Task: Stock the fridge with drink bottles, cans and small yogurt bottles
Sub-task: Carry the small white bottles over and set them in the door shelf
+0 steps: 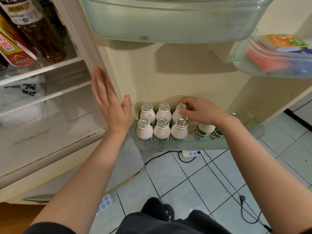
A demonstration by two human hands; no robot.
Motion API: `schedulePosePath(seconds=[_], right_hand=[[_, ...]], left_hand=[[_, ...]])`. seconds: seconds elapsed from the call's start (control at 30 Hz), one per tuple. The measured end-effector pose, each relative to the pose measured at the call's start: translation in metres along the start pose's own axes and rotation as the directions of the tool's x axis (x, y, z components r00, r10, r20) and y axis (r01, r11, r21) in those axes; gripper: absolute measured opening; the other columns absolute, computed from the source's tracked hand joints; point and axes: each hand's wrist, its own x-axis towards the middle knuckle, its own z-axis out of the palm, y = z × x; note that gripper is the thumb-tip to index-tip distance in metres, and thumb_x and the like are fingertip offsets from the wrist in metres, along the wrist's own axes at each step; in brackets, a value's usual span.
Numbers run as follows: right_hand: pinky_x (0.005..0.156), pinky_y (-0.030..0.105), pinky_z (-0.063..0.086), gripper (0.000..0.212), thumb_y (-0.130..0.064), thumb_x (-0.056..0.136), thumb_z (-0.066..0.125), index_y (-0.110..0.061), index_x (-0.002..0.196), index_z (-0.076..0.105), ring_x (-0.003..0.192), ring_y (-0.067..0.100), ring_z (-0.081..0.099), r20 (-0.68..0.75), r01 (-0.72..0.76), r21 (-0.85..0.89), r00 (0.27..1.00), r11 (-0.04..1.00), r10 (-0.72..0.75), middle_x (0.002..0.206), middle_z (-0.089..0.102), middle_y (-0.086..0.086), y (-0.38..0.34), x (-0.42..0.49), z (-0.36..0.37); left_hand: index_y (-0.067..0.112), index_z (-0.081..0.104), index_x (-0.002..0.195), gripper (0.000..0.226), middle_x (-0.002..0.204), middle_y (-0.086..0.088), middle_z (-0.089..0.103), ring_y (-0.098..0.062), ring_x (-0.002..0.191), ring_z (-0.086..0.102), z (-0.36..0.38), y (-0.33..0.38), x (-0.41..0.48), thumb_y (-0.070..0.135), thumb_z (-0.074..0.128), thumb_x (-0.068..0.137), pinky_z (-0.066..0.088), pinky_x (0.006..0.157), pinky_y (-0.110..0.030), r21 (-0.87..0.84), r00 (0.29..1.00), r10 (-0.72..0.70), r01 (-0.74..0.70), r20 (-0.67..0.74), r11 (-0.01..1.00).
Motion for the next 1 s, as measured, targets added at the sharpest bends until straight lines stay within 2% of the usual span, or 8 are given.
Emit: schedulePosePath(seconds=[0.1,0.23,0.33,0.4,0.53,0.73,0.83,1.0], right_hand=[[0.078,0.031,0.043,0.035,-0.036,0.089,0.057,-0.019,0.119,0.057,0.09,0.016,0.055,-0.023,-0.011,0.056,1.0,0.998,0.012,0.097,0.059,-0.004,0.0,-0.001,0.0],[0.094,0.037,0.045,0.036,-0.036,0.087,0.06,-0.022,0.12,0.059,0.103,0.019,0.058,-0.047,-0.009,0.14,0.999,0.99,0.015,0.112,0.064,0.001,-0.003,-0.005,-0.001],[0.099,0.032,0.043,0.04,-0.035,0.089,0.059,-0.02,0.125,0.057,0.111,0.016,0.057,-0.098,-0.026,0.191,0.994,0.981,0.046,0.121,0.062,0.0,0.0,-0.011,-0.005],[0.095,0.026,0.042,0.041,-0.034,0.089,0.058,-0.02,0.127,0.056,0.113,0.014,0.056,-0.138,-0.057,0.176,0.987,0.983,0.082,0.124,0.062,-0.001,0.004,-0.019,-0.007],[0.09,0.031,0.044,0.043,-0.034,0.088,0.057,-0.017,0.128,0.053,0.111,0.019,0.056,-0.221,-0.153,0.067,0.961,0.986,0.164,0.126,0.06,0.001,0.015,-0.038,-0.005],[0.081,0.029,0.039,0.052,-0.031,0.085,0.063,-0.009,0.129,0.047,0.112,0.027,0.054,-0.343,-0.327,0.141,0.869,0.935,0.355,0.125,0.056,0.011,0.019,-0.051,0.017],[0.071,0.027,0.037,0.036,-0.027,0.085,0.063,-0.009,0.115,0.055,0.098,0.027,0.057,-0.452,-0.295,0.149,0.829,0.944,0.331,0.11,0.062,0.01,0.017,-0.054,0.024],[0.07,0.025,0.041,0.028,-0.028,0.083,0.068,-0.014,0.106,0.064,0.088,0.017,0.06,-0.407,-0.148,0.172,0.89,0.974,0.207,0.096,0.066,0.0,0.013,-0.06,0.027]], left_hand=[[-0.007,0.028,0.139,0.067,0.148,-0.023,0.02,-0.041,0.138,0.023,0.0,0.001,0.0,0.045,0.026,0.098,0.018,0.116,-0.044,-0.006,1.0,-0.006,0.006,0.005,1.0],[-0.007,0.028,0.14,0.067,0.147,-0.025,0.022,-0.041,0.138,0.024,-0.001,0.001,0.001,0.045,0.026,0.098,0.016,0.117,-0.041,0.002,1.0,-0.004,0.004,0.006,1.0],[-0.006,0.026,0.14,0.065,0.145,-0.032,0.026,-0.041,0.138,0.024,-0.001,0.002,0.0,0.044,0.026,0.098,0.015,0.117,-0.04,0.008,1.0,0.0,0.0,0.0,1.0],[-0.005,0.026,0.14,0.063,0.144,-0.034,0.027,-0.041,0.138,0.023,-0.001,0.002,0.001,0.043,0.026,0.098,0.015,0.117,-0.04,0.006,1.0,0.009,-0.009,-0.003,1.0],[-0.005,0.026,0.14,0.062,0.143,-0.037,0.028,-0.041,0.137,0.024,-0.002,0.003,0.001,0.041,0.027,0.099,0.016,0.117,-0.041,-0.009,1.0,0.009,-0.009,-0.007,1.0],[-0.006,0.027,0.141,0.063,0.144,-0.036,0.028,-0.04,0.138,0.023,-0.002,0.004,0.001,0.042,0.027,0.099,0.016,0.117,-0.042,-0.009,1.0,0.004,-0.004,-0.013,1.0],[-0.006,0.027,0.141,0.063,0.145,-0.033,0.027,-0.038,0.139,0.022,-0.002,0.002,0.001,0.041,0.027,0.099,0.016,0.117,-0.041,-0.014,1.0,0.004,-0.005,-0.011,1.0],[-0.004,0.026,0.142,0.062,0.149,-0.024,0.022,-0.031,0.141,0.019,-0.001,0.002,0.001,0.037,0.03,0.097,0.014,0.117,-0.038,-0.017,1.0,-0.006,0.006,-0.016,1.0]])
